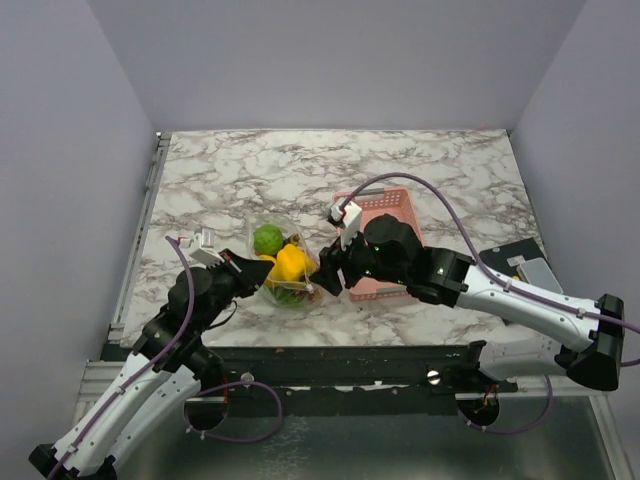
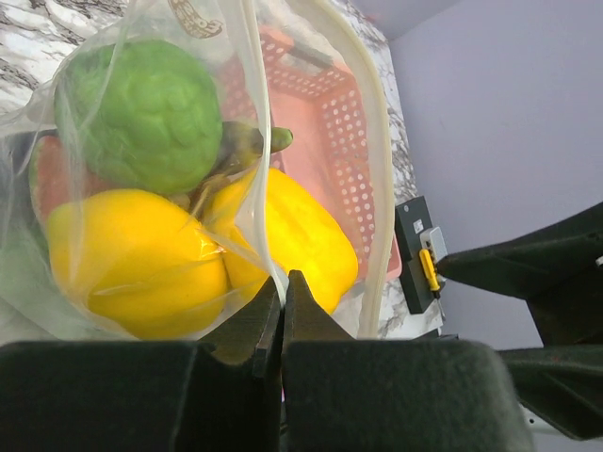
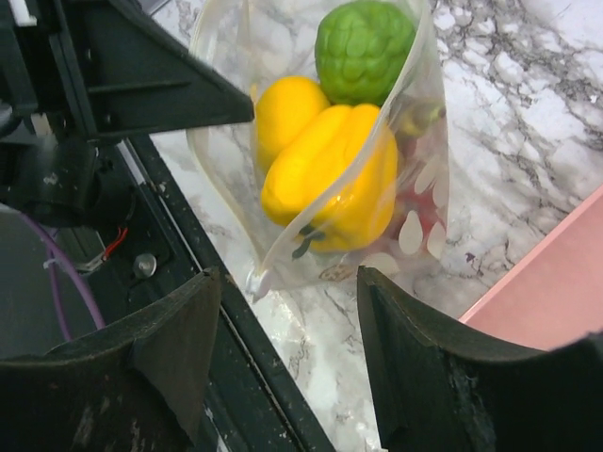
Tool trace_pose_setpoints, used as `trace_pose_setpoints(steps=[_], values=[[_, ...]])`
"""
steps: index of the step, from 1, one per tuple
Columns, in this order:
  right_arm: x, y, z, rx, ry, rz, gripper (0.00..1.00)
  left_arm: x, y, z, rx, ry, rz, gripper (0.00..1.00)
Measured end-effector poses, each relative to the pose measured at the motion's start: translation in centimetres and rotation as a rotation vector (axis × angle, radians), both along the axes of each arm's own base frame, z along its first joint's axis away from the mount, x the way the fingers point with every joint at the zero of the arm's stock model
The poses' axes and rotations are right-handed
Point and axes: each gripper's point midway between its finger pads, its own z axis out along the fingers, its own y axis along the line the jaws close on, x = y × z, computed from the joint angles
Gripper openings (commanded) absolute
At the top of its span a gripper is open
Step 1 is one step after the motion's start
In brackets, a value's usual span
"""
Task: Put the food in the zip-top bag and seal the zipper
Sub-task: Zip the zipper food storage bag at the center of the board.
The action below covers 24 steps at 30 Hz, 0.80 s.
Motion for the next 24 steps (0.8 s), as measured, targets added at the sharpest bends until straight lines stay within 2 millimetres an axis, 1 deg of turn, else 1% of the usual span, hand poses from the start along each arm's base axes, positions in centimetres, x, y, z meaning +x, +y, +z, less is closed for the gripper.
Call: trace_pose_setpoints(steps=[6,7,8,12,14,16,21,24], values=[[-2.1,-1.0,-1.7,0.037,-0.025,0.033,0.63,0.1,0.0,0.0,-0.001,-0.002,0.002,0.0],[-2.5,-1.2,-2.8,0.038,-0.034,0.036,0.63,0.1,0.0,0.1,-0.001,-0.002,0.002,0.0],[-2.9,-1.3,-2.8,0.043,-0.037,0.043,0.63,0.1,0.0,0.1,-0.001,-0.002,0.003,0.0],[-4.0,-1.5,-4.9,0.065,-0.095,0.068,0.62,0.1,0.0,0.0,-0.001,-0.001,0.003,0.0],[-4.2,-1.5,-5.8,0.066,-0.132,0.076,0.59,0.1,0.0,0.0,0.0,-0.002,0.003,0.0],[-4.3,-1.2,-6.1,0.081,-0.178,0.086,0.56,0.1,0.0,0.0,0.0,-0.001,0.003,0.0],[-4.5,-0.5,-6.2,0.136,-0.313,0.118,0.52,0.1,0.0,0.1,-0.001,-0.002,0.003,0.0],[-4.2,0.0,-6.2,0.155,-0.385,0.126,0.52,0.1,0.0,0.1,-0.005,-0.004,0.003,0.0]])
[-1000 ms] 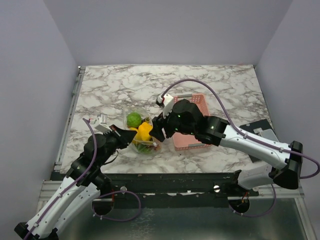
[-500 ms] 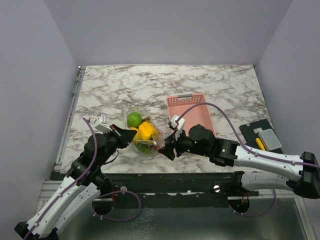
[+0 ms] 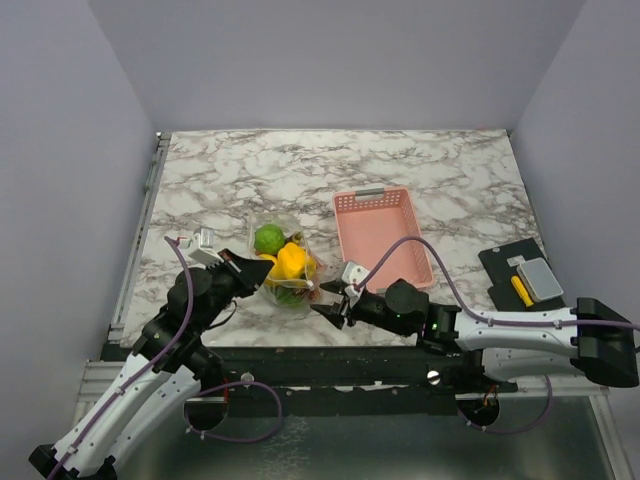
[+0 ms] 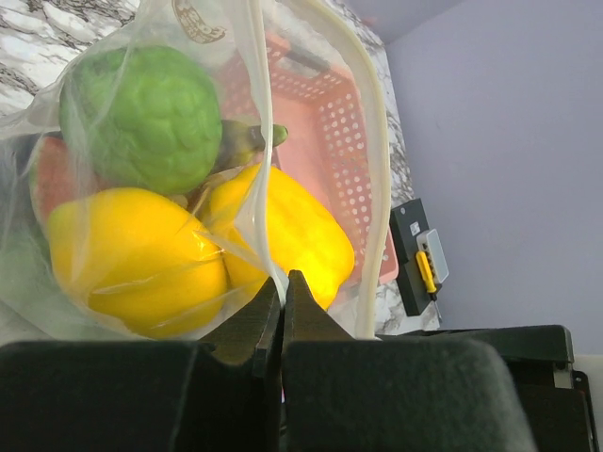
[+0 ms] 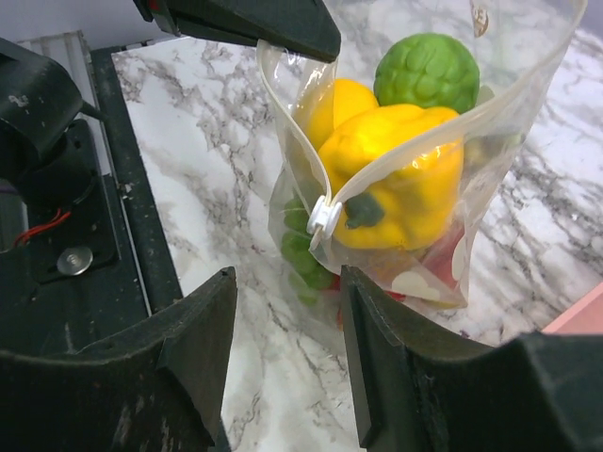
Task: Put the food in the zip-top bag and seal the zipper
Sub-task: Zip the zipper food storage bag at the center of the board.
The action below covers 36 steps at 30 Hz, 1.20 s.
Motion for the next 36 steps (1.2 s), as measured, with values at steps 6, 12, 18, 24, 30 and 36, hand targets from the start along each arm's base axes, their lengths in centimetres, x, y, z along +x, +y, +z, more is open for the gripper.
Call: trace_pose_setpoints(steps=[6,12,18,24,30,36], values=[[1.0,1.0,0.9,0.045,-0.114,-0.011,0.52,0.0,0.0,0.1,-0.005,-0.001,0.0,0.0],[1.9,1.7,1.3,0.067,-0.182,-0.035,0.47,0.0,0.0,0.1,-0.007,0.0,0.001,0.0],[2.3,2.2,1.3,0.076,-0.218,-0.045,0.41,0.0,0.0,0.1,-0.007,0.0,0.001,0.0],[2.6,2.4,1.1,0.072,-0.241,-0.053,0.19,0.0,0.0,0.1,-0.007,0.0,0.001,0.0],[2.8,2.4,0.8,0.056,-0.257,-0.065,0.01,0.0,0.0,0.1,-0.006,0.0,0.001,0.02],[2.8,1.8,1.6,0.044,-0.276,-0.063,0.01,-0.1,0.1,0.1,-0.005,0.002,0.001,0.23]])
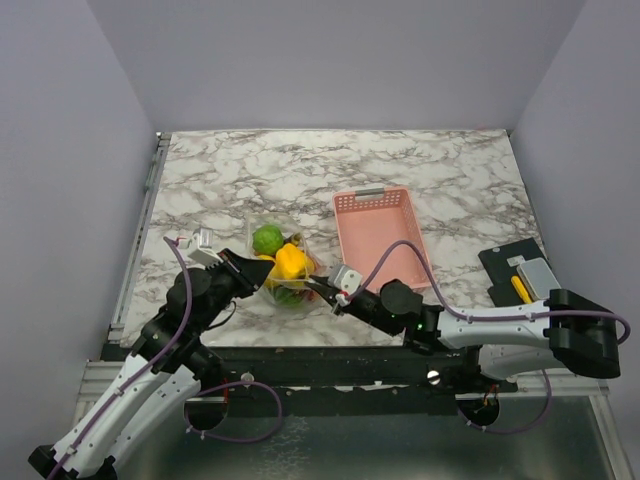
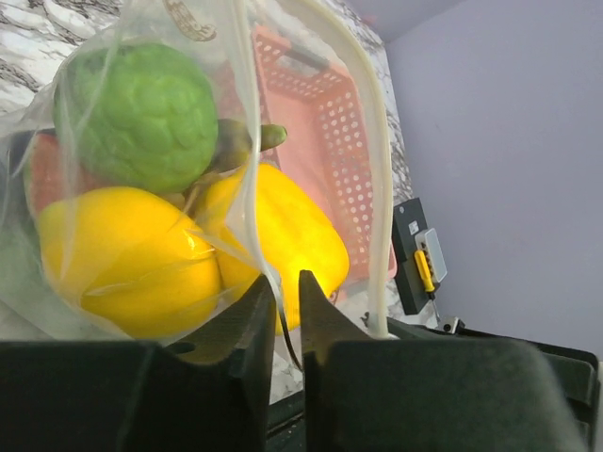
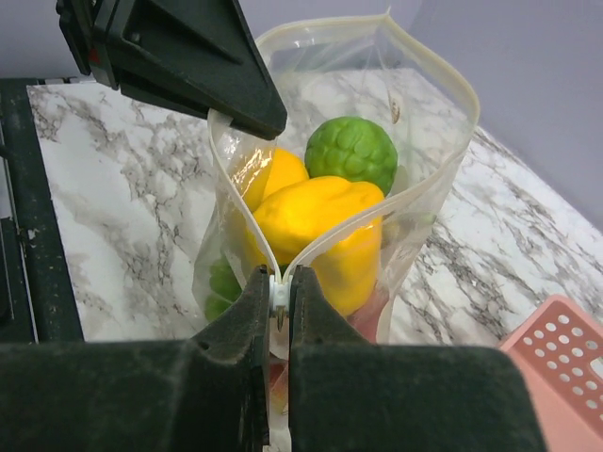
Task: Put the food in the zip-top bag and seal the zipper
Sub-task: Zip the zipper food storage bag at the center of the board.
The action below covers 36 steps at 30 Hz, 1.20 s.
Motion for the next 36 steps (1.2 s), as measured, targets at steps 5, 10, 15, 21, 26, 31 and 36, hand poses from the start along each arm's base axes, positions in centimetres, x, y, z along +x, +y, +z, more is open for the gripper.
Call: trace_pose_setpoints(steps=[5,10,15,21,26,31,36], values=[[0.1,0.2,2.2,-0.016,-0.015,0.005,0.01,-0.1,0.2,0.9,0.006,-0.014,0.0,0.45],[-0.1,0.6,3.9,-0.05,-0.023,0.025,0.01,-0.5,0.9,3.5,0.037,-0.064,0.004,0.59],[-0.5,0.9,3.9,-0.109,-0.02,0.054,0.01,-1.0,1.9,7.8,0.078,-0.15,0.008,0.67],[-1.2,1.3,4.3,-0.171,-0.003,0.103,0.01,-1.3,2.1,10.5,0.174,-0.215,-0.03,0.68],[-2.3,1.3,5.3,-0.204,0.012,0.167,0.01,-1.8,1.3,11.2,0.267,-0.261,-0.125,0.69],[-3.7,1.6,7.6,-0.219,0.032,0.246,0.01,-2.6,0.7,12.7,0.319,-0.343,-0.212,0.7],[-5.4,1.2,9.4,-0.227,0.068,0.325,0.01,-4.2,-0.6,14.6,0.335,-0.467,-0.338,0.69]])
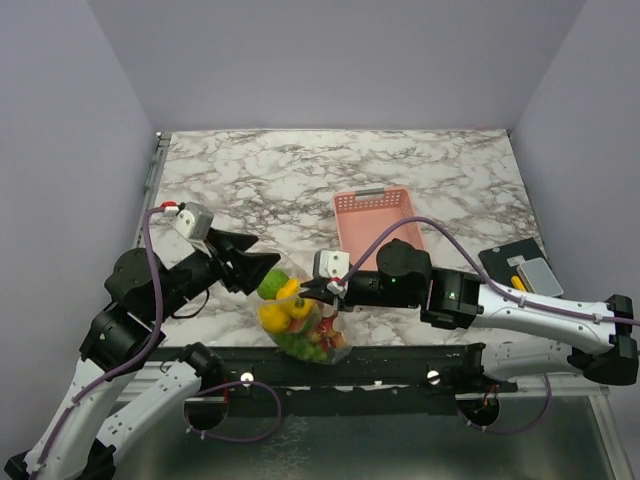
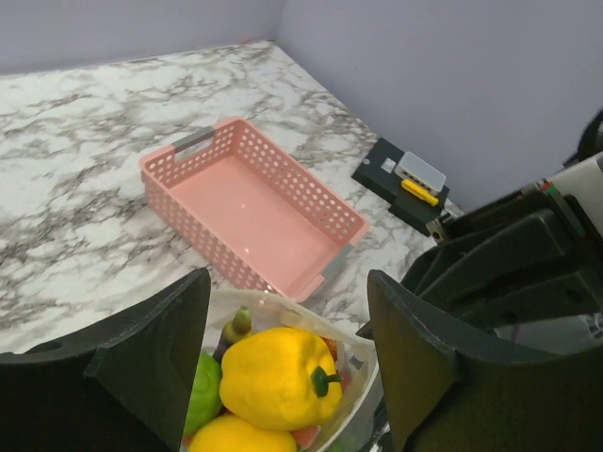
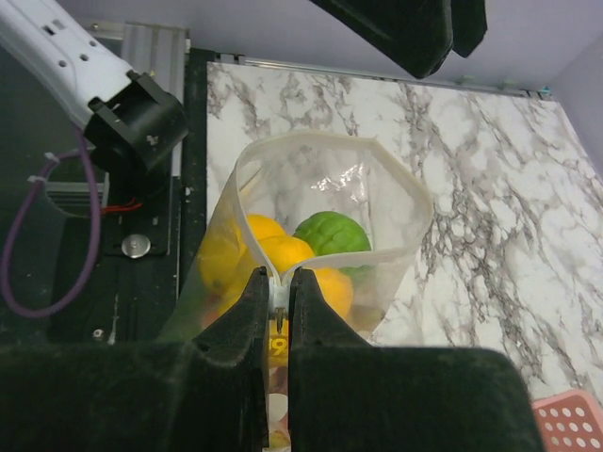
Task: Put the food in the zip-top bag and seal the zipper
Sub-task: Zip the zipper food storage bag at the center of the board.
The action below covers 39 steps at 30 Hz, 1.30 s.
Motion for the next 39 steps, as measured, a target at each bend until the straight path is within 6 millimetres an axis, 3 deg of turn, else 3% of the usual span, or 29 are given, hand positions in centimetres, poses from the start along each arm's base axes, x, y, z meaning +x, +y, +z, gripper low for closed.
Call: trace_pose_setpoints(steps=[9,18,29,39], values=[[-3.0,-1.2,0.5,-0.05,0.102,0.115,0.01,-3.5,-3.6,1.0,0.031,-0.118,-0.338,0.72],[-4.8,-2.0,2.1,-0.065,0.189,0.174,0.01,-7.2,-6.0,-1.3,0.041,-0.104,-0.655,0.75],[-5.2,-1.5,3.8,-0.063,0.268,0.164,0.01,-9.3,-6.1,-2.4,0.034,-0.09,-0.786,0.77],[-3.8,-1.0,4.0,-0.104,0.352,0.046,0.01,-9.9,-5.9,-2.5,0.024,-0.106,-0.794,0.76]])
